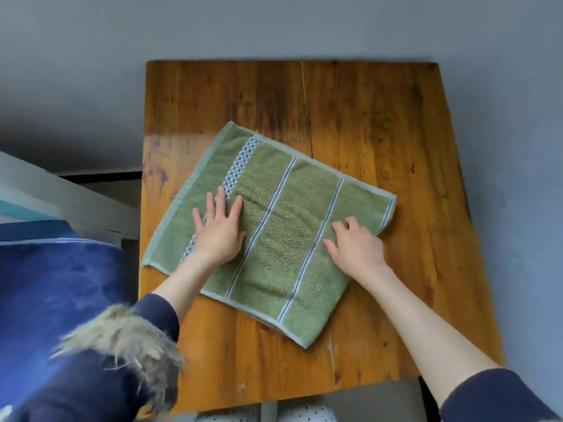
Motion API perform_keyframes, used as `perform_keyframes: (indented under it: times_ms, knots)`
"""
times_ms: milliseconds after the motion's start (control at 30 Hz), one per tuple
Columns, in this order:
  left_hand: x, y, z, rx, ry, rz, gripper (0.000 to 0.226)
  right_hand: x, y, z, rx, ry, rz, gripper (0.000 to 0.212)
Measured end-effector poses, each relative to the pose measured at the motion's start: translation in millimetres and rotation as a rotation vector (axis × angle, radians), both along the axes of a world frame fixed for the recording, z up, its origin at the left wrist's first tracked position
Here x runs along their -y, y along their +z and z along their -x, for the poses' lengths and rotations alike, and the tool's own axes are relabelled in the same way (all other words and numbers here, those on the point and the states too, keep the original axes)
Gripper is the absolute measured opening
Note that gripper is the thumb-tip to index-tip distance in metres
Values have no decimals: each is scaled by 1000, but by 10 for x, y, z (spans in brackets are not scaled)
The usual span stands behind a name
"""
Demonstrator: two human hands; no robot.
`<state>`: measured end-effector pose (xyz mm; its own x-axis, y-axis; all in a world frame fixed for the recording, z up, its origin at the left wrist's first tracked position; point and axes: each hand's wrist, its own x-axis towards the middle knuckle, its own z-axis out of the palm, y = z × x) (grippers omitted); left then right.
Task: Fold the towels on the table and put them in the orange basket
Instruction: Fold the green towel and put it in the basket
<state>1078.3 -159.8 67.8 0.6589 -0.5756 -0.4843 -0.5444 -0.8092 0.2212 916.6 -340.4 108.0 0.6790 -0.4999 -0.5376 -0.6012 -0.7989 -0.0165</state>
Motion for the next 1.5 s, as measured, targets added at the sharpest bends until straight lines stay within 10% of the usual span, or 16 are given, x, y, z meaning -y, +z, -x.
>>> perform_keyframes:
  times_ms: [367, 533, 733, 1100, 1500]
  knots:
    - [864, 37, 673, -143, -404, 101, 75, 412, 34, 1141, -327, -344, -536, 44]
    - [991, 69, 894, -192, -498, 171, 74, 642, 22, 1092, -18, -451, -369, 38]
    - [885, 81, 794, 97, -292, 341, 56, 920, -113, 761, 368, -400, -107, 39]
    - [504, 179, 414, 89, -30, -5, 25, 1124, -322, 485, 228, -61, 111, 35]
    - [151, 904, 473, -520, 475, 505, 8, 1144, 554, 838, 519, -697, -522, 19]
